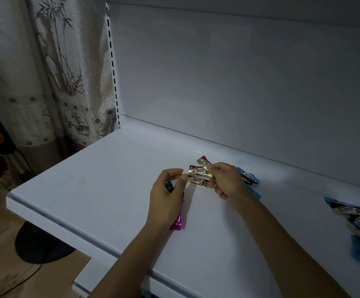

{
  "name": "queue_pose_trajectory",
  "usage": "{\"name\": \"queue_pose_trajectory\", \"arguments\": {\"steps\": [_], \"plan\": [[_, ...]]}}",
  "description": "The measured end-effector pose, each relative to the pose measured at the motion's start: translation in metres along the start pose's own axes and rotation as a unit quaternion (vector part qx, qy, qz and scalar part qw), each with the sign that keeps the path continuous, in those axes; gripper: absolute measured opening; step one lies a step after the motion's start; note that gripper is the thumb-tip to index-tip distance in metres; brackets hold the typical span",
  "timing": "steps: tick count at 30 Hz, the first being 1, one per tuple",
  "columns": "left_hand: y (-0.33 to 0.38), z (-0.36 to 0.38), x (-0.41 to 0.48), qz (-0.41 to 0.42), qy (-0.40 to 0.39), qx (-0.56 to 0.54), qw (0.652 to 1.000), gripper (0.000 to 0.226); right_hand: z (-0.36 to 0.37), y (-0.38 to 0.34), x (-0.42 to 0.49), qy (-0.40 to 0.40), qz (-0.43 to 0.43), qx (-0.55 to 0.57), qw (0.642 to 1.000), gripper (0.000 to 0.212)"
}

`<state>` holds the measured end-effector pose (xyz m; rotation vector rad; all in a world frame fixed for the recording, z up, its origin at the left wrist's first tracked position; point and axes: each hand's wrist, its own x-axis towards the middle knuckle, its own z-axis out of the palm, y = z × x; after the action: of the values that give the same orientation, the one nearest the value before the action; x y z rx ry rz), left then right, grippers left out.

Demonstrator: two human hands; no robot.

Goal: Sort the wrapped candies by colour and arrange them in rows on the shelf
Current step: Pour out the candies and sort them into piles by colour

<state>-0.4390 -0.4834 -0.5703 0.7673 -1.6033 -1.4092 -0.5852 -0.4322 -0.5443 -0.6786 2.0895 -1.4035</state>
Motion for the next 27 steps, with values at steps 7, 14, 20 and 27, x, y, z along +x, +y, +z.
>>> {"name": "queue_pose_trajectory", "arguments": {"steps": [7, 14, 20, 27], "plan": [[0.003, 0.001, -0.002, 0.005, -0.01, 0.003, 1.0, 0.01, 0.0, 0.004, 0.0, -0.011, -0.025, -0.088, 0.996, 0.021], [0.001, 0.001, 0.0, -0.004, -0.007, -0.021, 1.0, 0.013, -0.002, -0.005, -0.003, 0.006, -0.064, -0.02, 0.998, 0.018], [0.002, -0.002, -0.001, -0.015, -0.025, -0.027, 0.999, 0.015, -0.002, -0.002, 0.003, -0.01, -0.041, -0.065, 0.997, 0.03], [0.002, -0.001, 0.0, -0.016, -0.019, -0.036, 0.999, 0.021, -0.007, 0.019, -0.007, 0.022, -0.088, -0.176, 0.98, 0.031]]}}
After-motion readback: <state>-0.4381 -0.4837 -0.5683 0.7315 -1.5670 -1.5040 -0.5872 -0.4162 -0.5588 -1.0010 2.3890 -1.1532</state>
